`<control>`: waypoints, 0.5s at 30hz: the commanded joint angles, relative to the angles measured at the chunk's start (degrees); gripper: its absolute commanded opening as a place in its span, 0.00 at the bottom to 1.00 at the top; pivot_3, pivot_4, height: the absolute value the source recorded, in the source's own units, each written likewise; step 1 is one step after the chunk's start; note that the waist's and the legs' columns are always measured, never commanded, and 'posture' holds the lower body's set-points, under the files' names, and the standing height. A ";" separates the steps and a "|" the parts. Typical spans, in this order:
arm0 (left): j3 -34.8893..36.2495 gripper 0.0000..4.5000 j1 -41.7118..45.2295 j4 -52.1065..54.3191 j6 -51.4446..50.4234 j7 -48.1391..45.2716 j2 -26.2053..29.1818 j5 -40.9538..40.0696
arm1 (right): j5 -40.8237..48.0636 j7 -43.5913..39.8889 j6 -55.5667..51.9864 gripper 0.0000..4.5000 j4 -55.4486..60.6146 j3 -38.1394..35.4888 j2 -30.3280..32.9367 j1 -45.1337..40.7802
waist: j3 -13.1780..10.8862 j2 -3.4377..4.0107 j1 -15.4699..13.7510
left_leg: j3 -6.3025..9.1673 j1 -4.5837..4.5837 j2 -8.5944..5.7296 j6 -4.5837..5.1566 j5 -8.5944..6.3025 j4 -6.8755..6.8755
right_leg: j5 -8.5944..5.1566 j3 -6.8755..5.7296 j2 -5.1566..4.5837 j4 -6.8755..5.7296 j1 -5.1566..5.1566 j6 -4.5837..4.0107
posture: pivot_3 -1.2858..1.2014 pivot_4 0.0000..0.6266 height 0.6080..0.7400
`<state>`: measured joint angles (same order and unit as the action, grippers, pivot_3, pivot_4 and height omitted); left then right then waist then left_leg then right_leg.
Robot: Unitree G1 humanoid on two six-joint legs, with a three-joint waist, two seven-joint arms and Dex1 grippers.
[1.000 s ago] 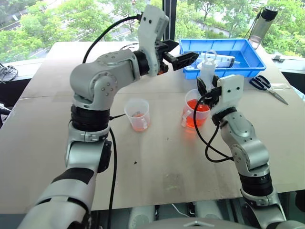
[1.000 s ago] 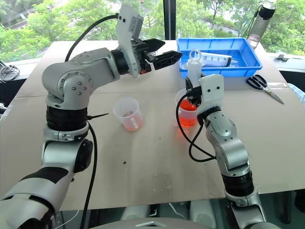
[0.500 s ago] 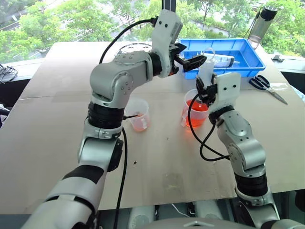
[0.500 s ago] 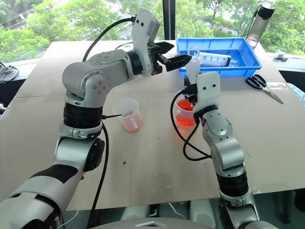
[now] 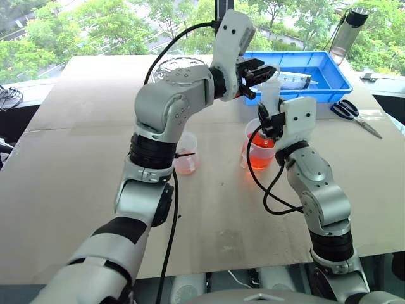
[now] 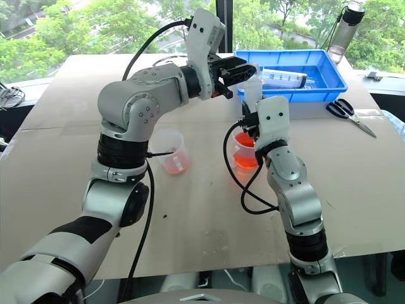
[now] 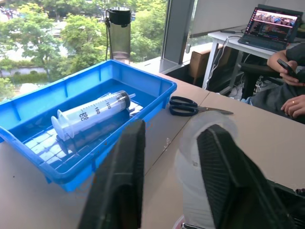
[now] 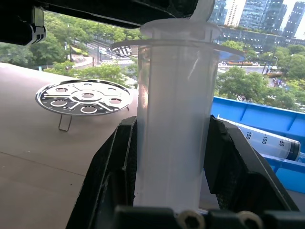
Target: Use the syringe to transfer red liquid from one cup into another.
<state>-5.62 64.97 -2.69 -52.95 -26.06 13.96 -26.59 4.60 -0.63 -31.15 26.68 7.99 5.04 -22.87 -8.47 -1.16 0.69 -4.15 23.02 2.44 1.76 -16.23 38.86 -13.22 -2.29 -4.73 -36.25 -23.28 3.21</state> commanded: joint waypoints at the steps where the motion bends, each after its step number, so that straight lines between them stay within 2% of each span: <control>1: 0.58 0.00 0.42 2.30 2.43 -0.40 0.32 1.32 | -0.38 -0.39 0.84 0.34 3.87 -0.43 -0.47 -0.34 | 0.00 0.00 0.02 | 0.00 0.00 0.00 0.00 0.00 0.00 | 0.00 0.00 0.00 0.00 0.00 0.00 | 0.52 0.24 1.00; 15: 1.57 0.00 3.07 -1.46 11.10 -4.32 -0.48 3.44 | 0.71 -1.91 -0.70 0.34 3.55 -0.03 -1.19 0.18 | 0.00 0.00 -0.03 | -0.02 0.00 0.00 0.00 0.00 0.00 | 0.00 0.01 0.00 -0.02 -0.01 0.00 | 0.52 0.24 1.00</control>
<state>-6.16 64.93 -5.24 -45.95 -30.60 13.32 -24.30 4.52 -1.09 -31.24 27.84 7.45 4.12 -22.89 -8.47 -1.16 0.66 -4.17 23.02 2.43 1.76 -16.23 38.86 -13.22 -2.28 -4.73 -36.27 -23.29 3.22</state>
